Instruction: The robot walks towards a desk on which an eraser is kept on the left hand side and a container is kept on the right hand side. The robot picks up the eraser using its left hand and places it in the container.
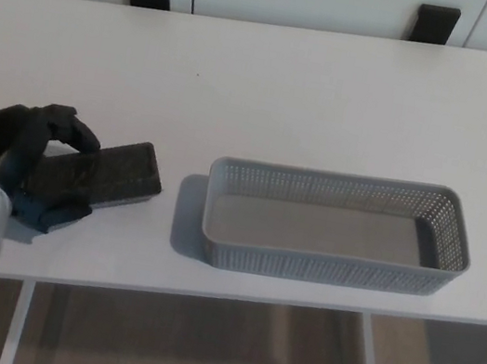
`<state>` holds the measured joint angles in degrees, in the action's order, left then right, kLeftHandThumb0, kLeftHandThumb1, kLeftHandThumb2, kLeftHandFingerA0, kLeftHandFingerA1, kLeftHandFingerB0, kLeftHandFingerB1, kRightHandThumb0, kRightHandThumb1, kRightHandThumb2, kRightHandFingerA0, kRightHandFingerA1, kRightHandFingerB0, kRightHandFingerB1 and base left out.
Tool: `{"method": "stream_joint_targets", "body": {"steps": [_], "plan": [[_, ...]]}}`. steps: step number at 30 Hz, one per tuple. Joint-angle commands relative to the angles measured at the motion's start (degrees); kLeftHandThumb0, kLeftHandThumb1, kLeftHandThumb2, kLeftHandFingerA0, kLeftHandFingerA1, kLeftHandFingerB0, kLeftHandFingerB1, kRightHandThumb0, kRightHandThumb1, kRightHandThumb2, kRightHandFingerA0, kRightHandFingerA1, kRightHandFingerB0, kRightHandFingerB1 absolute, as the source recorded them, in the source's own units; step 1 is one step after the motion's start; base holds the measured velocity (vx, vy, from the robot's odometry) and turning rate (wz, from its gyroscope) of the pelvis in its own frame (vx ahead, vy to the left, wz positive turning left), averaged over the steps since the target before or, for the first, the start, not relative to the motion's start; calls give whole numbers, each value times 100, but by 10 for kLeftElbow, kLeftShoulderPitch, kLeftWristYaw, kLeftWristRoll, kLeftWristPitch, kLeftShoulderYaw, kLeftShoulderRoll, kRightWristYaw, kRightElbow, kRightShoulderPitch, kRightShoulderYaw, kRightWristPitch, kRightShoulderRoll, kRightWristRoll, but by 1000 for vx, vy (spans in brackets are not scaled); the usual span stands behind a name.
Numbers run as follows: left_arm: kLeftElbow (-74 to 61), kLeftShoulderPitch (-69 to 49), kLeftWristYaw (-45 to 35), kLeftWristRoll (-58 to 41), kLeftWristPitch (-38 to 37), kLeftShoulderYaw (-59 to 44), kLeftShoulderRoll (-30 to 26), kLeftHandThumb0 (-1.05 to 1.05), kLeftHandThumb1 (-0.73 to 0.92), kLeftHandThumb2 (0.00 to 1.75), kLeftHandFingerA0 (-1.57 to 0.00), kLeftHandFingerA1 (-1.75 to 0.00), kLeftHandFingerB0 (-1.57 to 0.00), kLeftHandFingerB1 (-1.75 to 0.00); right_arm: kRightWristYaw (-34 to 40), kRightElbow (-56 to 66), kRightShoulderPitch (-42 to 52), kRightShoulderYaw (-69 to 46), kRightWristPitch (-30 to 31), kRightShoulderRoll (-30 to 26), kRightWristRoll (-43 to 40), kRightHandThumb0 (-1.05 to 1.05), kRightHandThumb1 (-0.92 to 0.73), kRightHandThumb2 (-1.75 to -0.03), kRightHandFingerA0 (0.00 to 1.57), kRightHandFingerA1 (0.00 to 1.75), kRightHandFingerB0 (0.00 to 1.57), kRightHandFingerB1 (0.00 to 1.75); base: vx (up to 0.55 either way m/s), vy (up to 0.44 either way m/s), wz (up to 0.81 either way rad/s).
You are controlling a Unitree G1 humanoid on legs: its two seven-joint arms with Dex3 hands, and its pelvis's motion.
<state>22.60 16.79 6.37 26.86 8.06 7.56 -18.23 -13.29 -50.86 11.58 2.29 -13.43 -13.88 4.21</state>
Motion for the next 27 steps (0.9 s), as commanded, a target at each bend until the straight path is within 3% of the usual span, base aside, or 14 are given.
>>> {"method": "stream_joint_targets", "body": {"steps": [1, 3, 5, 7, 11, 15, 17, 18, 19, 23, 27], "plan": [[-5, -15, 5, -173, -77, -118, 81, -37, 52, 122, -149, -129, -93, -99, -3, 6, 1, 2, 8, -12, 7, -37, -63, -58, 58, 59, 38, 44, 0, 0, 0], [-20, 1, 0, -261, -84, -187, 132, -44, 54, 123, -148, -132, -91, -105, -6, 3, -2, 0, 7, -13, 5, -38, -62, -58, 58, 60, 38, 44, 0, 0, 0], [-28, 11, -14, -284, -95, -206, 141, -52, 56, 121, -155, -141, -93, -105, -8, -1, -2, 0, 2, -13, 5, -38, -62, -58, 58, 60, 38, 45, 0, 0, 0], [-53, 19, -19, -293, -102, -214, 150, -59, 58, 120, -157, -131, -92, -110, -7, -1, -2, 2, 0, -14, 7, -38, -62, -58, 59, 60, 38, 45, 0, 0, 0], [-128, 12, -46, -300, -91, -201, 171, -66, 52, 121, -155, -134, -100, -102, -6, -7, -2, 3, -4, -14, 9, -38, -63, -58, 59, 60, 38, 45, 0, 0, 0], [-194, -4, -75, -256, -101, -148, 167, -66, 51, 116, -154, -131, -101, -97, -1, 4, 3, 3, 6, -11, 8, -37, -63, -58, 60, 59, 38, 44, 0, 0, 0], [-201, -7, -87, -229, -130, -115, 161, -69, 59, 94, -157, -117, -110, -83, 6, 8, 4, 4, 9, -10, 11, -36, -63, -58, 60, 59, 39, 44, 0, 0, 0], [-209, -8, -90, -215, -129, -101, 158, -75, 57, 97, -157, -116, -109, -86, 5, 9, 5, 4, 7, -9, 11, -37, -63, -58, 59, 59, 38, 44, 0, 0, 0], [-215, -9, -91, -200, -127, -87, 154, -74, 64, 84, -157, -113, -110, -81, 4, 10, 5, 5, 6, -9, 11, -37, -63, -58, 59, 60, 38, 44, 0, 0, 0], [-207, 10, -83, -120, -154, -10, 129, -71, 50, 97, -153, -110, -105, -79, 2, 10, 0, 7, 4, -10, 12, -38, -63, -58, 58, 60, 38, 45, 0, 0, 0], [-179, 32, -67, -83, -180, 30, 119, -62, 51, 96, -152, -113, -107, -76, -1, 14, -1, 6, 7, -12, 8, -37, -63, -58, 56, 61, 38, 45, 0, 0, 0]]}}
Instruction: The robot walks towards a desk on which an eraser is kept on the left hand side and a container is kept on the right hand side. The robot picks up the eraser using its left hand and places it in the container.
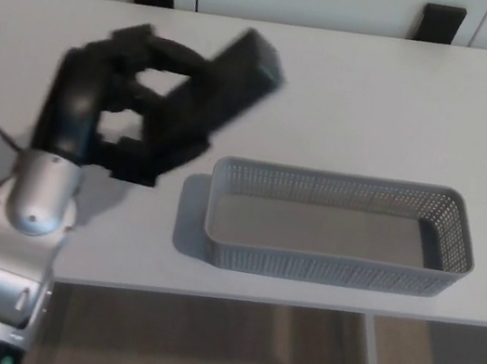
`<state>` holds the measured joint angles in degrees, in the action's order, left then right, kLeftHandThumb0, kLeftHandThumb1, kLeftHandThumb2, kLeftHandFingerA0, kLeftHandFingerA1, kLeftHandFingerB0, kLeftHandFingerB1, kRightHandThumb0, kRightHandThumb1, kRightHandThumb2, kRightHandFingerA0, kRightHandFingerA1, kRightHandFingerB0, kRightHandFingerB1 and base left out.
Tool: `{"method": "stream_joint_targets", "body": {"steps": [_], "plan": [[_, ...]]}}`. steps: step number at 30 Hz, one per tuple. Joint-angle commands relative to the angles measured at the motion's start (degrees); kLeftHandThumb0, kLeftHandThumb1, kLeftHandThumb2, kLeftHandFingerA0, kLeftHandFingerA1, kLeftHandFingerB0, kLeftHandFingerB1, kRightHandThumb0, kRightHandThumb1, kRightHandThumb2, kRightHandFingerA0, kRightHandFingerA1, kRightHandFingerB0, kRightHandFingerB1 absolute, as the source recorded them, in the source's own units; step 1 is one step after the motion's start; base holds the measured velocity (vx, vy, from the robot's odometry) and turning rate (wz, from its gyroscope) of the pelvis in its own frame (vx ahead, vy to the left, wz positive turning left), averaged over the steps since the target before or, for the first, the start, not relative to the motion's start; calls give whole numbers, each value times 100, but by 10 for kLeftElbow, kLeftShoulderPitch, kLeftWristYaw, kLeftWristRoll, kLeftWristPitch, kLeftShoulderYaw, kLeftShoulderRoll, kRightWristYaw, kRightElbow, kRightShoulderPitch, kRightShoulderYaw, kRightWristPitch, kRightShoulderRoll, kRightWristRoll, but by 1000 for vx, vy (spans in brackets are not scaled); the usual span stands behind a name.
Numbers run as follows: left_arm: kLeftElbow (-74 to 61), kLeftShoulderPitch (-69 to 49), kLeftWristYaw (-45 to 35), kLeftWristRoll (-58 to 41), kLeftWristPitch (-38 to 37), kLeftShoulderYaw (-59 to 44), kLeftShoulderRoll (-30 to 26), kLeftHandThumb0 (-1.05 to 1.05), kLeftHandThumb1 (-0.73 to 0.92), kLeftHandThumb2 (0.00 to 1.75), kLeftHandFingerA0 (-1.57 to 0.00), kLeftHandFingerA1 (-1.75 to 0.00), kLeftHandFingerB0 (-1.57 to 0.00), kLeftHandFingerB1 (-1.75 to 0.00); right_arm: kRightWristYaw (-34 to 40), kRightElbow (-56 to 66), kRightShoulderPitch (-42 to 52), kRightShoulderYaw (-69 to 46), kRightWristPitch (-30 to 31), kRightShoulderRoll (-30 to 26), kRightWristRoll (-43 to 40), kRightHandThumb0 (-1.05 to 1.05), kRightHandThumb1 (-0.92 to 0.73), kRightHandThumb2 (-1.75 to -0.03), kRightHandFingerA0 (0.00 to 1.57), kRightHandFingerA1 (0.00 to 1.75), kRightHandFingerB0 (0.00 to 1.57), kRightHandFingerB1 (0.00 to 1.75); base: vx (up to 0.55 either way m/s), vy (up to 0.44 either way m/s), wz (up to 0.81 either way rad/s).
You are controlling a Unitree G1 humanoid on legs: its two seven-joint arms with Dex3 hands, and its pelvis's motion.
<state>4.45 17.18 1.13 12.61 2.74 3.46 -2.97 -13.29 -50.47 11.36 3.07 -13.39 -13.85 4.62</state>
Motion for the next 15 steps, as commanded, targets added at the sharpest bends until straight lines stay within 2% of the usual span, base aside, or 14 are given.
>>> {"method": "stream_joint_targets", "body": {"steps": [1, 2, 3, 4, 5, 6, 7, 8, 9, 11, 12, 13, 14, 15], "plan": [[9, 35, -18, 63, -118, 84, -34, -62, 51, 91, -154, -109, -106, -74, -3, 10, 0, -3, 8, -12, 2, -37, -62, -58, 56, 61, 39, 46, 0, 0, 0], [22, 47, -16, 81, -105, 103, -35, -62, 52, 84, -154, -109, -108, -74, -1, 14, -1, -1, 11, -13, 4, -37, -63, -58, 58, 61, 40, 45, 0, 0, 0], [29, 53, -12, 90, -106, 114, -38, -53, 44, 105, -150, -134, -98, -90, -2, 15, -1, -2, 13, -13, 3, -37, -63, -58, 59, 61, 41, 45, 0, 0, 0], [37, 57, -7, 96, -109, 124, -42, -63, 60, 79, -144, -136, -108, -83, -4, 16, -1, -1, 11, -14, 4, -37, -63, -58, 58, 61, 39, 45, 0, 0, 0], [50, 62, 0, 103, -111, 136, -44, -59, 47, 105, -152, -138, -102, -93, -5, 16, 0, 0, 7, -15, 5, -38, -63, -59, 58, 60, 39, 45, 0, 0, 0], [57, 64, 3, 106, -108, 142, -44, -59, 47, 105, -152, -138, -102, -93, -6, 15, 1, 1, 5, -16, 6, -38, -63, -59, 58, 60, 39, 45, 0, 0, 0], [65, 67, 8, 109, -107, 148, -45, -63, 58, 85, -144, -137, -110, -77, -6, 13, 0, 2, 2, -17, 7, -38, -64, -59, 57, 60, 38, 45, 0, 0, 0], [79, 76, 16, 119, -100, 158, -43, -60, 48, 109, -152, -141, -103, -91, -9, 9, -3, 0, 1, -16, 4, -38, -63, -59, 58, 61, 38, 46, 0, 0, 0], [88, 81, 19, 121, -99, 164, -43, -57, 46, 109, -150, -139, -99, -89, -7, 10, -3, 0, 3, -16, 5, -38, -63, -58, 58, 61, 39, 45, 0, 0, 0], [109, 91, 30, 125, -102, 174, -41, -66, 55, 87, -144, -142, -106, -77, -5, 12, -5, -1, 6, -16, 5, -37, -63, -58, 60, 62, 42, 46, 0, 0, 0], [117, 95, 32, 126, -101, 177, -40, -67, 46, 103, -148, -140, -99, -89, -5, 9, -7, -1, 6, -16, 5, -37, -63, -58, 60, 63, 43, 47, 0, 0, 0], [125, 99, 34, 127, -100, 179, -39, -66, 57, 84, -142, -145, -102, -79, -4, 9, -8, 0, 6, -16, 6, -37, -63, -58, 60, 63, 43, 47, 0, 0, 0], [131, 103, 29, 122, -87, 179, -33, -80, 60, 58, -101, -99, -51, -64, -2, 10, -8, 1, 5, -17, 8, -37, -64, -58, 61, 62, 43, 47, 0, 0, 0], [136, 106, 19, 114, -71, 179, -26, -80, 60, 58, -101, -99, -51, -64, -1, 10, -8, 2, 3, -19, 11, -37, -64, -58, 61, 62, 43, 47, 0, 0, 0]]}}
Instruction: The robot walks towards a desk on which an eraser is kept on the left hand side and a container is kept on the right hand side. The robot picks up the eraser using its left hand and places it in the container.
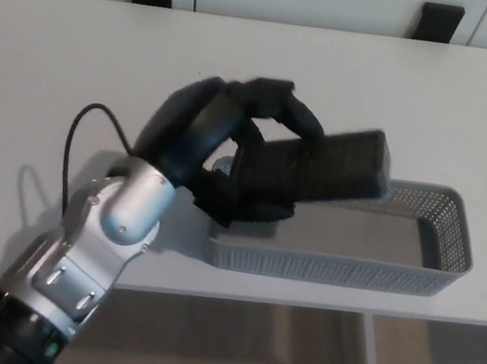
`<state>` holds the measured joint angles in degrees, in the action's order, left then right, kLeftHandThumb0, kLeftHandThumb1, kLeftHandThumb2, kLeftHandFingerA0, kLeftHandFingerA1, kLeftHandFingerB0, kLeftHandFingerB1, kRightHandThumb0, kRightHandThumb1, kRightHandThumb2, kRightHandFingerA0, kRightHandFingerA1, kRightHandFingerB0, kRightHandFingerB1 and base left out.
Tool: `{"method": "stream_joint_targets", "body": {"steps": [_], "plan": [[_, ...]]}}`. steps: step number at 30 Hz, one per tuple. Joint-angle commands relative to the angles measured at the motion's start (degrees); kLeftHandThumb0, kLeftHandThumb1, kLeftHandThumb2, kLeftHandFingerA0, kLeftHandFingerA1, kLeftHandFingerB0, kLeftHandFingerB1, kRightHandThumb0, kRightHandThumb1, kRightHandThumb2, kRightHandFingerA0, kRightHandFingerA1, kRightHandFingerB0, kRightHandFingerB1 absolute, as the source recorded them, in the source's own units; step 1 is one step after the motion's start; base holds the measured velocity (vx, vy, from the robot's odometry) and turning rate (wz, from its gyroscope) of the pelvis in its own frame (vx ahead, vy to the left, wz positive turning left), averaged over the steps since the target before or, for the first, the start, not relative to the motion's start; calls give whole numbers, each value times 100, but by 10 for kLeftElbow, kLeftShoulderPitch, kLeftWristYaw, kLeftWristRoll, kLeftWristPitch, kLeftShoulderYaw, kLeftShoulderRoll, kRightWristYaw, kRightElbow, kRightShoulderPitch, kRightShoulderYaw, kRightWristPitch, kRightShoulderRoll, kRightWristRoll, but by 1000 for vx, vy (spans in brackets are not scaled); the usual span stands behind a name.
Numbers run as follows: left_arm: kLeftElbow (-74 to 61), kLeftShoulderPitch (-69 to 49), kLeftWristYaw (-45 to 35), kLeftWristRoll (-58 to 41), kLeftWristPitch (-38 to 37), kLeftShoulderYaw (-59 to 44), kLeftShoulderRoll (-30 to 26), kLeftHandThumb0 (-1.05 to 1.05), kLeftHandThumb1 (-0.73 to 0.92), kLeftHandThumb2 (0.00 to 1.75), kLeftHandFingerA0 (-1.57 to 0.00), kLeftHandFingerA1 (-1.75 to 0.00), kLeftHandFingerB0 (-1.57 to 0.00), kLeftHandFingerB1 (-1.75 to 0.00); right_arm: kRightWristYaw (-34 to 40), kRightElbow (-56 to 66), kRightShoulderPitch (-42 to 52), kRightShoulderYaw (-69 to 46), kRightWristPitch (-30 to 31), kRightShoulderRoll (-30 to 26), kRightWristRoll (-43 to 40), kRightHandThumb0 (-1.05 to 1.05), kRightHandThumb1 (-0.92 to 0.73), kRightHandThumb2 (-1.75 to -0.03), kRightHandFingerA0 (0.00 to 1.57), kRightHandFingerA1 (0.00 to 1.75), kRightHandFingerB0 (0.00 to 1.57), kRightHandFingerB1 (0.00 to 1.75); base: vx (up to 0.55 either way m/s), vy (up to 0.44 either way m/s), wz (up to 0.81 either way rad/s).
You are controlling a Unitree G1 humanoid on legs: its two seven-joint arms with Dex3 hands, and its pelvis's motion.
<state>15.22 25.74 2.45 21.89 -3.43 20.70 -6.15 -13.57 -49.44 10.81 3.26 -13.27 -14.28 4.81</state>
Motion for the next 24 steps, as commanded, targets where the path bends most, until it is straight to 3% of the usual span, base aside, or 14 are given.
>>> {"method": "stream_joint_targets", "body": {"steps": [1, 2, 9, 13, 14, 15, 16, 17, 18, 19, 20, 22, 23, 24], "plan": [[27, 28, -21, 36, 6, 21, -7, -94, 48, 87, -6, -66, -9, -53, 3, -3, -3, 1, 0, -15, 10, -37, -64, -58, 61, 62, 42, 46, 0, 0, 0], [17, 36, -35, 72, 48, 40, -20, -100, 58, 100, 0, 0, 0, -19, 7, -5, -7, 4, -2, -14, 14, -38, -64, -58, 63, 62, 43, 46, 0, 0, 0], [-20, 38, -98, 74, 100, 62, -37, -97, 67, 110, 0, -18, 0, -23, -2, -9, -10, 1, -6, -15, 9, -41, -63, -58, 63, 65, 43, 47, 0, 0, 0], [-58, 20, -111, 70, 108, 56, -43, -103, 67, 110, 0, -9, 0, -22, 3, -4, -12, 7, 2, -15, 17, -40, -63, -58, 64, 64, 44, 47, 0, 0, 0], [-84, 11, -120, 68, 106, 53, -50, -105, 62, 107, 0, -9, 0, -21, -7, -6, -13, 2, -4, -16, 9, -39, -63, -58, 62, 66, 42, 48, 0, 0, 0], [-110, 2, -130, 66, 107, 51, -55, -105, 66, 66, 0, 0, 0, -21, -3, -3, -13, 3, 2, -16, 11, -40, -63, -58, 63, 65, 43, 48, 0, 0, 0], [-125, -3, -135, 64, 109, 50, -58, -105, 66, 65, 0, 0, 0, -29, -1, -1, -12, 4, 4, -16, 13, -40, -63, -58, 64, 63, 44, 46, 0, 0, 0], [-173, -18, -150, 57, 111, 44, -66, -105, 52, 95, 0, -16, 0, -32, 0, 2, -13, 4, 9, -16, 14, -38, -63, -58, 63, 63, 44, 47, 0, 0, 0], [-217, -32, -162, 50, 107, 39, -75, -105, 65, 68, 0, -8, 0, -37, -3, -1, -14, 4, 5, -16, 14, -39, -63, -58, 64, 64, 44, 48, 0, 0, 0], [-247, -43, -170, 43, 101, 34, -83, -105, 59, 105, 0, -20, 0, -35, -6, -3, -15, 4, 2, -16, 12, -39, -63, -58, 64, 65, 44, 49, 0, 0, 0], [-286, -54, -187, 24, 96, 24, -94, -105, 63, 107, -16, -26, 0, -39, -9, -7, -18, 4, 0, -16, 12, -40, -62, -58, 65, 65, 46, 49, 0, 0, 0], [-349, -78, -227, -48, 112, -6, -98, -105, 60, 98, -5, -46, -11, -52, -6, -11, -25, 10, -2, -19, 22, -40, -62, -58, 66, 65, 46, 50, 0, 0, 0], [-400, -95, -261, -123, 122, -35, -106, -105, 76, 64, -17, -50, -25, -48, -9, -6, -21, 8, 0, -19, 19, -40, -63, -58, 65, 64, 46, 49, 0, 0, 0], [-453, -118, -319, -270, 143, -93, -125, -100, 56, 101, -37, -50, -36, -47, -10, -3, -23, 10, 10, -20, 21, -39, -63, -58, 63, 62, 44, 48, 0, 0, 0]]}}
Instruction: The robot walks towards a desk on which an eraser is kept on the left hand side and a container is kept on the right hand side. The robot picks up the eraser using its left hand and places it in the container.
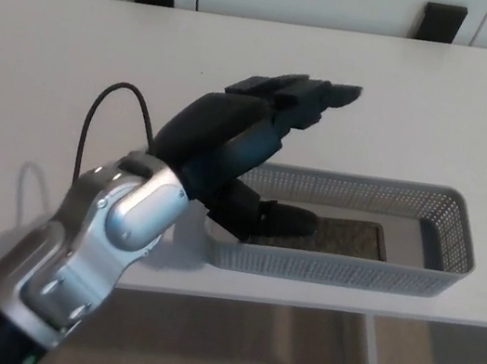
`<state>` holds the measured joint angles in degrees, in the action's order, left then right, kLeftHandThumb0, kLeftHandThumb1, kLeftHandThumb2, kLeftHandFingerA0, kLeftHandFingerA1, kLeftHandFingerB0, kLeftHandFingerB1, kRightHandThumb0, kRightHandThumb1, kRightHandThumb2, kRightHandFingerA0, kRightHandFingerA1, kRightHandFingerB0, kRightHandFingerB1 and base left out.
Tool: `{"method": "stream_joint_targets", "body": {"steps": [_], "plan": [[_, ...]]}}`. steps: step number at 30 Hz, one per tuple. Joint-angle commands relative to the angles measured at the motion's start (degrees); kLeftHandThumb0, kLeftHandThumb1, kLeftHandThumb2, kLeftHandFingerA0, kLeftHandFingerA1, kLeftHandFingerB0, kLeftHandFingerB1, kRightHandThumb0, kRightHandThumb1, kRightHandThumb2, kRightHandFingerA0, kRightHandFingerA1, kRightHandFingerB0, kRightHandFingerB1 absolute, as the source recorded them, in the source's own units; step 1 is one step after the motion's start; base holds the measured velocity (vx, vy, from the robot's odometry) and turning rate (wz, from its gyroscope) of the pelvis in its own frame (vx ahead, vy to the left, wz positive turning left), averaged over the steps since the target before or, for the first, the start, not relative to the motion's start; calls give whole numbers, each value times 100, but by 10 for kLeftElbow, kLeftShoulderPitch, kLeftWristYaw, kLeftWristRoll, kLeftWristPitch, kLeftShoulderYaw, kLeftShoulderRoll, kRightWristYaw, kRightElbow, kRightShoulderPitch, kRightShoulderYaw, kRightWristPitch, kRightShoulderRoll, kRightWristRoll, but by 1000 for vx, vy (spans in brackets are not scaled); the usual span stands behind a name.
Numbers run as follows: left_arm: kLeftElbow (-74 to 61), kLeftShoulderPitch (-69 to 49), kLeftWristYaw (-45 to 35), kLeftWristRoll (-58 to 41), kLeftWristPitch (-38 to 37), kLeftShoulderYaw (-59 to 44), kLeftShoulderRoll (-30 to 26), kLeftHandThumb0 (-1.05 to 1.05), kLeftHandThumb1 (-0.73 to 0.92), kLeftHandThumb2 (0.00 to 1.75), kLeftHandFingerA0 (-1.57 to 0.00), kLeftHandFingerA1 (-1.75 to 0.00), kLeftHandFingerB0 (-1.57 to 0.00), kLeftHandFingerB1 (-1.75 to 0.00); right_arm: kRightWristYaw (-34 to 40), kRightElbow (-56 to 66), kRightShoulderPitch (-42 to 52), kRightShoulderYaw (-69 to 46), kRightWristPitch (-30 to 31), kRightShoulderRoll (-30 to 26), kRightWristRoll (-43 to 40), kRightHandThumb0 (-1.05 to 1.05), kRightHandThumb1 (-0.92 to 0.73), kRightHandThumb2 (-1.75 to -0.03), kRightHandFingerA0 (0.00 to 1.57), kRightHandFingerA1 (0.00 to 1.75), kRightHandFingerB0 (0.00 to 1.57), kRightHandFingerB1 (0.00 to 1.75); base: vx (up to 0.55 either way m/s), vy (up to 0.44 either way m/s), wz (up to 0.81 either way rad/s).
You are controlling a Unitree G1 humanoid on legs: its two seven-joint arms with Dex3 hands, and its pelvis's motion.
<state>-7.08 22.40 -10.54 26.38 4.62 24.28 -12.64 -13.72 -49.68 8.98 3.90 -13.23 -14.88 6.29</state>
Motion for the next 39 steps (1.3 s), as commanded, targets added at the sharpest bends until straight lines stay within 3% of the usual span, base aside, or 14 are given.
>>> {"method": "stream_joint_targets", "body": {"steps": [1, 10, 15, 16, 18, 19, 20, 24, 25, 27, 33, 34, 37, 39], "plan": [[-250, -106, -237, -451, 60, -173, -71, -105, 60, 101, -53, -50, -48, -46, -7, -2, -1, 8, 7, -17, 13, -39, -63, -58, 63, 61, 43, 46, 0, 0, 0], [-144, -182, -625, -938, 228, -378, -129, -90, 57, 92, -75, -53, -59, -46, -6, -17, 2, 5, 9, -13, 7, -34, -64, -59, 61, 62, 43, 48, 0, 0, 0], [-184, -286, -592, -1063, 321, -443, -199, -86, 56, 58, -89, -46, -83, -44, -1, -25, 3, -1, 6, -7, 0, -36, -64, -58, 60, 64, 45, 50, 0, 0, 0], [-215, -339, -566, -1081, 286, -464, -191, -105, 44, 91, -97, -51, -86, -49, -1, -21, 6, 1, 5, -8, 3, -36, -65, -58, 60, 63, 44, 49, 0, 0, 0], [-243, -389, -563, -1090, 271, -490, -206, -104, 48, 96, -100, -51, -96, -52, -1, -13, 11, 0, 8, -9, 2, -36, -65, -58, 59, 61, 45, 48, 0, 0, 0], [-245, -405, -569, -1092, 265, -496, -203, -103, 14, 86, -109, -56, -87, -45, 2, -12, 13, 2, 7, -9, 4, -36, -65, -58, 60, 61, 45, 48, 0, 0, 0], [-234, -422, -577, -1102, 293, -499, -212, -103, 38, 84, -108, -52, -99, -49, 4, -10, 14, 4, 7, -9, 7, -36, -65, -58, 60, 60, 45, 48, 0, 0, 0], [-201, -440, -635, -1072, 287, -509, -205, -94, 49, 80, -105, -53, -95, -50, 2, -6, 12, 2, 14, -10, 4, -35, -65, -59, 59, 59, 44, 47, 0, 0, 0], [-192, -437, -658, -1054, 292, -516, -218, -94, 21, 86, -109, -60, -78, -44, 0, -7, 12, 0, 14, -9, 1, -35, -65, -59, 58, 60, 44, 48, 0, 0, 0], [-201, -467, -653, -1061, 301, -546, -237, -103, 63, 61, -107, -50, -94, -47, 1, -15, 7, 0, 11, -10, 3, -36, -64, -58, 60, 60, 46, 48, 0, 0, 0], [-186, -512, -651, -1043, 233, -473, -151, -105, 48, 97, -109, -59, -84, -48, 5, -25, 0, -1, 10, -10, 3, -34, -65, -59, 61, 61, 45, 48, 0, 0, 0], [-157, -482, -687, -973, 219, -459, -174, -70, 39, 54, -127, -55, -102, -48, 7, -27, 0, -1, 9, -9, 3, -34, -65, -59, 62, 61, 45, 48, 0, 0, 0], [-66, -436, -711, -707, 87, -412, -272, -84, 48, 87, -103, -60, -94, -56, 14, -29, 7, 1, 4, -7, 6, -35, -65, -58, 63, 62, 46, 49, 0, 0, 0], [-32, -449, -664, -592, 15, -362, -295, -89, 40, 92, -127, -71, -91, -52, 16, -29, 9, 0, 5, -4, 5, -34, -65, -58, 64, 62, 47, 49, 0, 0, 0]]}}
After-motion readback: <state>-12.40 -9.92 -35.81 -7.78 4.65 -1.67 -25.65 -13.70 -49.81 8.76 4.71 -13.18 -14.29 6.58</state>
